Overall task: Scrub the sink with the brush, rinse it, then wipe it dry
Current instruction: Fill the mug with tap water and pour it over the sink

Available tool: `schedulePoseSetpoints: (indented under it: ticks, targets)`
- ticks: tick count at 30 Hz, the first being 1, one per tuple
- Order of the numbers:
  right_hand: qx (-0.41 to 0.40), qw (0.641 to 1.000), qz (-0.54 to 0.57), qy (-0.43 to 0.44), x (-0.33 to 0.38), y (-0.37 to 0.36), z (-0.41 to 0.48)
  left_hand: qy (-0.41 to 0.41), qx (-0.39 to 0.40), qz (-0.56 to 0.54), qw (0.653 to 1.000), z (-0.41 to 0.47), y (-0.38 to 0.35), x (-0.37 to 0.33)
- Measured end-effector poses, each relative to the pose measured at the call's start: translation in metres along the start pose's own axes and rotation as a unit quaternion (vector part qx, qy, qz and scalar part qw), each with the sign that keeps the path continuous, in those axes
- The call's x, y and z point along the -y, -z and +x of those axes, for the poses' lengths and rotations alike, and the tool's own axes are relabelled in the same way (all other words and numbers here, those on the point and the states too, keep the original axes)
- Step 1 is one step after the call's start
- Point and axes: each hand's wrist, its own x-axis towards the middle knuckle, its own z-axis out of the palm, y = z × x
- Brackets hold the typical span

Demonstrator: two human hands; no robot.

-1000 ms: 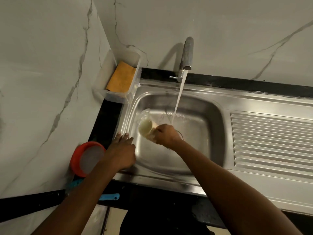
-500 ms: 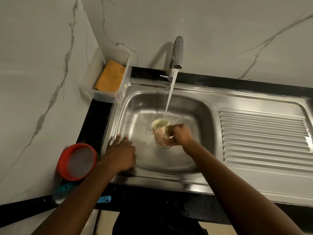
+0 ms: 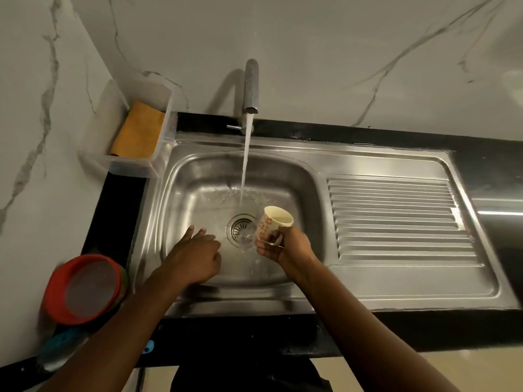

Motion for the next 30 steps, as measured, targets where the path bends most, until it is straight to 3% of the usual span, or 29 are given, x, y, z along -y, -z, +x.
schedulePoseSetpoints:
  ticks: [3, 9, 15, 18, 21, 23, 26, 30]
  targets:
    - [0.023, 1.0, 0.016, 0.002, 0.01, -0.003, 0.001, -0.007, -0.004, -0.005, 1.0, 0.002, 0.004, -0.005]
    - [0.003, 0.987, 0.163, 0.006, 0.016, 0.019, 0.007, 0.0, -0.009, -0.033, 0.999, 0.002, 0.004, -0.004]
    - [-0.014, 0.97, 0.238, -0.044, 0.0, 0.038, -0.001, -0.001, 0.003, -0.037, 0.999, 0.006, -0.007, -0.006]
    - [0.01, 0.984, 0.176, -0.028, 0.008, 0.035, -0.005, -0.005, 0.01, -0.038, 0.999, 0.007, -0.01, -0.005]
    - [-0.016, 0.997, -0.054, 0.05, 0.028, 0.036, -0.01, 0.002, 0.01, -0.052, 0.999, 0.005, -0.01, 0.0]
    - [-0.042, 0.947, -0.289, 0.137, 0.043, 0.039, -0.008, -0.001, 0.016, -0.064, 0.998, 0.0, -0.008, 0.0]
    - [-0.029, 0.739, -0.629, 0.238, 0.064, 0.037, -0.006, -0.001, 0.061, -0.091, 0.994, -0.005, -0.01, -0.007]
    - [0.086, 0.561, -0.768, 0.298, 0.063, 0.015, -0.015, -0.006, 0.132, -0.117, 0.984, -0.005, -0.023, -0.015]
